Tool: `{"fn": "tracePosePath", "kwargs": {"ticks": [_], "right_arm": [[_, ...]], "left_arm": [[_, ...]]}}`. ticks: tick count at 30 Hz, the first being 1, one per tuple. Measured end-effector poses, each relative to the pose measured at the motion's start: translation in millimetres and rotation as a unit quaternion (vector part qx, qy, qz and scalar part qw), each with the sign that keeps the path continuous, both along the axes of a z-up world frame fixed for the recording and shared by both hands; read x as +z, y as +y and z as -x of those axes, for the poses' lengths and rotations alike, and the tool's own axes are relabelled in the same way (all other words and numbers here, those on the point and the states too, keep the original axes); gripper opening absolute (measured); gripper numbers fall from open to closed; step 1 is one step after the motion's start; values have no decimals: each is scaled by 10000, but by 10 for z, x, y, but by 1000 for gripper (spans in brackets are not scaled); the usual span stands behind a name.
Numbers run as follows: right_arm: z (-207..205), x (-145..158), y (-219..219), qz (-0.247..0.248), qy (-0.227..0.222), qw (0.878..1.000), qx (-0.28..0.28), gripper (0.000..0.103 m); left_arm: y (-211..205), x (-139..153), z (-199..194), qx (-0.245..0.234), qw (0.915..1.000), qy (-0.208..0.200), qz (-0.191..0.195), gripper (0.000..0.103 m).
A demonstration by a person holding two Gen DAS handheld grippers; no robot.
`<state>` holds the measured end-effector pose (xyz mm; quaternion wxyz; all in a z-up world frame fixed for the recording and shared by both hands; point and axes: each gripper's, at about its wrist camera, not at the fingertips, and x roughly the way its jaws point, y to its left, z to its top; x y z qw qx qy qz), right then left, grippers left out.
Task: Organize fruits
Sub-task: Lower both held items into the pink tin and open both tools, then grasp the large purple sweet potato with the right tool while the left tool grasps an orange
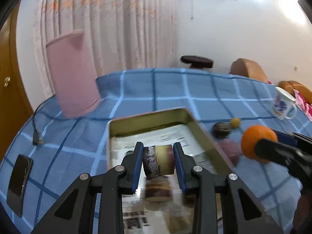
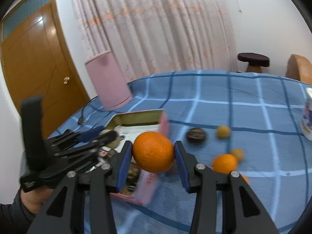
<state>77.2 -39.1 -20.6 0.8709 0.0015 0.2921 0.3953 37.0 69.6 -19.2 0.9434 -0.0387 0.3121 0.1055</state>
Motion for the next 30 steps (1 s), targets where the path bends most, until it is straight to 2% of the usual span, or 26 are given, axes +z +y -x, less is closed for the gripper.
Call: {"fn": "tracePosePath", "kwargs": {"ticks": [7, 9, 10, 11, 12, 14, 18, 23, 30], "right_arm": [[6, -163, 423, 417, 4, 9988, 266, 47], [32, -203, 426, 422, 21, 9986, 331, 49], [56, -199, 404, 387, 3, 9987, 317, 52], [73, -178, 361, 332, -32, 9991, 248, 68], [81, -161, 327, 309, -75, 9994, 140, 77], [67, -95, 210, 160, -102, 9998, -3, 80], [52, 18, -100, -140, -160, 9990, -398, 89], [4, 83, -500, -372, -141, 9953, -879, 89], [-73, 84, -859, -230, -161, 9887, -1473, 93]], "left_arm": [[216, -70, 40, 19, 9996, 43, 271, 34], [208, -70, 53, 46, 9997, 62, 230, 38], [209, -71, 63, 50, 9996, 35, 282, 51], [207, -69, 67, 38, 9994, 6, 346, 65], [204, -73, 76, 113, 9993, -38, 368, 69], [192, -67, 83, 92, 9987, -137, 486, 77], [183, -75, 23, 140, 9992, -161, 352, 78], [483, -192, -82, 692, 9968, -2, 404, 78], [975, -201, -137, 1172, 9918, 72, 505, 78]]}}
